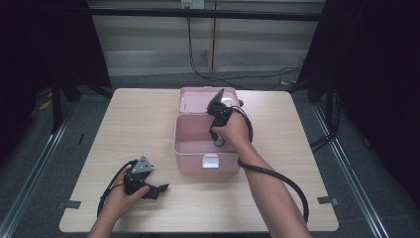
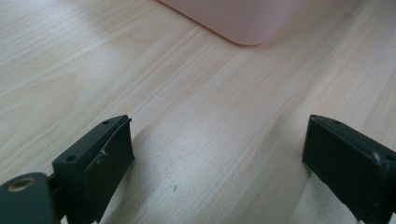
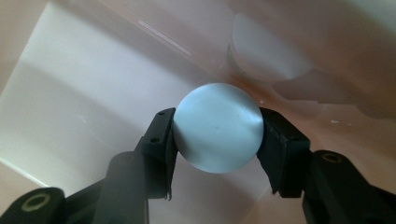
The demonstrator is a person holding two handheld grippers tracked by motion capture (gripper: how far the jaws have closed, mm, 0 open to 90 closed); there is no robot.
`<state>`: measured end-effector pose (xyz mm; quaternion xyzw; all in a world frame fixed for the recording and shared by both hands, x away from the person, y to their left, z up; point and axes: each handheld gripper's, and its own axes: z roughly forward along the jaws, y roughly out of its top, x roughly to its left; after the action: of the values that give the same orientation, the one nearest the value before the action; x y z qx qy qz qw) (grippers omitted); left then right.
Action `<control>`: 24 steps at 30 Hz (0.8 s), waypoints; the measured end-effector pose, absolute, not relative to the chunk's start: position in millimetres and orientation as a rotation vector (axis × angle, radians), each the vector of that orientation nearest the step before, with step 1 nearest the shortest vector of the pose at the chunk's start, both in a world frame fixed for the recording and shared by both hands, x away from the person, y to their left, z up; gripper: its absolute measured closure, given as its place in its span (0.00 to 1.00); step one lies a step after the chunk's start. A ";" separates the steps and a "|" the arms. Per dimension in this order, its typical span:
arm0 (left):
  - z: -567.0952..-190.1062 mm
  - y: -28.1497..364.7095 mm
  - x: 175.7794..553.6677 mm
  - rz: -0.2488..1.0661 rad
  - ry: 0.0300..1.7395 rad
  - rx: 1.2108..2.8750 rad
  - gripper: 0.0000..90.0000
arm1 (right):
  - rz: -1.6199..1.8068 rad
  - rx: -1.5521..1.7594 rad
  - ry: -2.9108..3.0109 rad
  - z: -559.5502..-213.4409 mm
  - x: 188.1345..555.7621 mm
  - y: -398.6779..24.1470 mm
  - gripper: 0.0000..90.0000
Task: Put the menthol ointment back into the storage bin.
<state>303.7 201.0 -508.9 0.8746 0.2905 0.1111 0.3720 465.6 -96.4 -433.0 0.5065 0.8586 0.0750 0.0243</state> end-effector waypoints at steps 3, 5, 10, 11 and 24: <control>-508.9 201.0 303.7 0.285 0.744 2.242 0.09 | 0.234 1.574 2.657 -434.1 465.4 -96.5 0.56; -508.9 201.0 303.7 0.284 0.745 2.242 0.09 | 0.237 1.574 2.655 -434.2 465.5 -96.5 0.56; -508.9 201.0 303.7 0.284 0.744 2.242 0.09 | 0.237 1.573 2.652 -434.5 465.1 -96.0 0.56; -508.9 201.0 303.7 0.285 0.745 2.242 0.09 | 0.240 1.572 2.652 -434.4 465.1 -96.0 0.56; -508.9 201.0 303.7 0.285 0.744 2.243 0.09 | 0.243 1.566 2.646 -434.8 464.5 -95.5 0.56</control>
<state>303.7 201.0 -508.9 0.8748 0.2902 0.1111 0.3716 464.5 -95.5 -434.8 0.5074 0.8576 0.0789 0.0287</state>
